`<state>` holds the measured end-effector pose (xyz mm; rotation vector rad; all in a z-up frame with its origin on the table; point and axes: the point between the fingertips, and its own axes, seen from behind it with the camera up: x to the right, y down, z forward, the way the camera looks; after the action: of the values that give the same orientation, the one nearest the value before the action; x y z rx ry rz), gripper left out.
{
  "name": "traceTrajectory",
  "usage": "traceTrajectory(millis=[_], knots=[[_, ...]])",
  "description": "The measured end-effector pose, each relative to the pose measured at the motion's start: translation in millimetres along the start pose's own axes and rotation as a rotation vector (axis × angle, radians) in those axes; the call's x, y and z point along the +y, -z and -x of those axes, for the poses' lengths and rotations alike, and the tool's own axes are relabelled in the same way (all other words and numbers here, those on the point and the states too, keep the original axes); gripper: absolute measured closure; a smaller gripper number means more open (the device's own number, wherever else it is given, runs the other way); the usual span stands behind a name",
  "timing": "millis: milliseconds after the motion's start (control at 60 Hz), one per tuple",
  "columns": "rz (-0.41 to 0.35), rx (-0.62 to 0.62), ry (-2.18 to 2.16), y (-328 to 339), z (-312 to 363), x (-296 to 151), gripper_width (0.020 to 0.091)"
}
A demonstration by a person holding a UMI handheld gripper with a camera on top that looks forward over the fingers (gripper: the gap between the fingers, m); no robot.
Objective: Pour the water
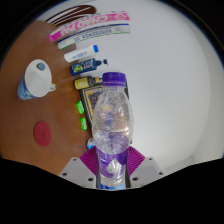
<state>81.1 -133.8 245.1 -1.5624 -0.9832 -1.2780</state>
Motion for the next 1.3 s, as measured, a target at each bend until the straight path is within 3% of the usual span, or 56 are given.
traceTrajectory(millis=[383,633,817,1033,1300], knots=[[-0.188,0.085,0.735,-19.4,41.5,-84.9,0.0779],[-0.168,0.051,0.746,-20.7,49.6,-81.4,0.0781],[-0.18,-0.033,0.402,-8.3,32.6,-74.0,0.078],[-0.22,-0.163,-0.291,7.4,4.7,-78.9,0.078],[-0.209,-0.392,-1.033,-17.4,54.4,-69.0,0.0778]])
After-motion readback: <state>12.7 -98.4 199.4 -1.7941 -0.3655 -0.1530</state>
